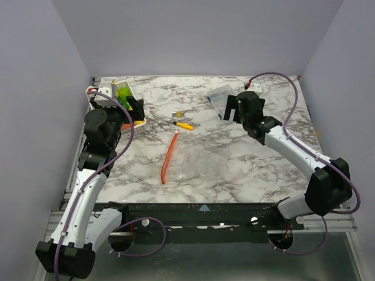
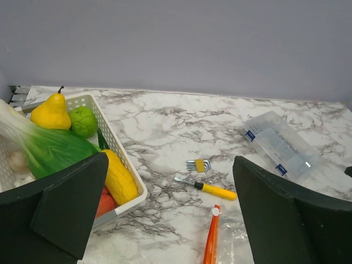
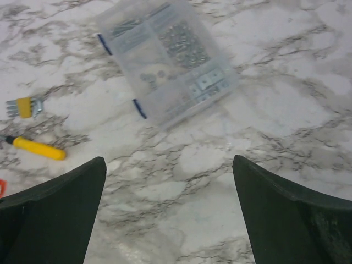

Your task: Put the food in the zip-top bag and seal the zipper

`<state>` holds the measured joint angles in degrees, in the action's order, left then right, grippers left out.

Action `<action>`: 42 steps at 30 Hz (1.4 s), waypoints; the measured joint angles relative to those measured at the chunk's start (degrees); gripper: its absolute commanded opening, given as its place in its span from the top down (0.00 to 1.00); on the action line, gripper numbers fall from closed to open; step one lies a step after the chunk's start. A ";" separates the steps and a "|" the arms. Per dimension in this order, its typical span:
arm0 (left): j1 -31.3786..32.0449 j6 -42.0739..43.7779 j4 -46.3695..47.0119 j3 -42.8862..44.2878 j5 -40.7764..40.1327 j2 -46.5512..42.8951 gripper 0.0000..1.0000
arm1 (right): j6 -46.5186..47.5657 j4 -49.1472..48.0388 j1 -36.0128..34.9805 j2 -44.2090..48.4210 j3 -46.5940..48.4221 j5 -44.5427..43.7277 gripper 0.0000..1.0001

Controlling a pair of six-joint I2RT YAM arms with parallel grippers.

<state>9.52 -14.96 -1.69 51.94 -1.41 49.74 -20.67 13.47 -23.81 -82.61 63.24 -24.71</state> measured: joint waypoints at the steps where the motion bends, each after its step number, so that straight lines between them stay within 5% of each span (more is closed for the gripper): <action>1: 0.39 0.24 -0.11 0.00 0.00 -0.09 0.01 | -0.39 0.09 -2.49 -0.09 0.46 -0.37 0.00; 10: 3.74 2.38 -0.42 -1.99 -3.98 -7.74 0.01 | -17.70 19.08 -22.14 -18.36 29.81 -10.25 0.00; 22: 5.62 5.38 6.34 -8.87 -20.02 -25.51 0.01 | -27.87 37.05 -38.45 -40.44 48.28 -19.28 0.00; 29: 5.62 6.88 8.17 -9.38 -26.08 -30.10 0.01 | -33.44 48.52 -42.69 -55.28 63.36 -26.25 0.00; 37: 5.62 8.17 9.14 -9.49 -28.33 -31.58 0.01 | -32.83 54.80 -44.54 -62.71 68.24 -32.79 0.00; 42: 5.62 8.17 9.14 -9.49 -28.35 -31.58 0.01 | -31.12 56.81 -44.96 -64.37 69.90 -35.85 0.13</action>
<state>15.14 -6.79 7.44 42.46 -29.76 18.15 -51.79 70.28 -68.77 -146.98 133.14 -60.55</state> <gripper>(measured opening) 0.983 0.942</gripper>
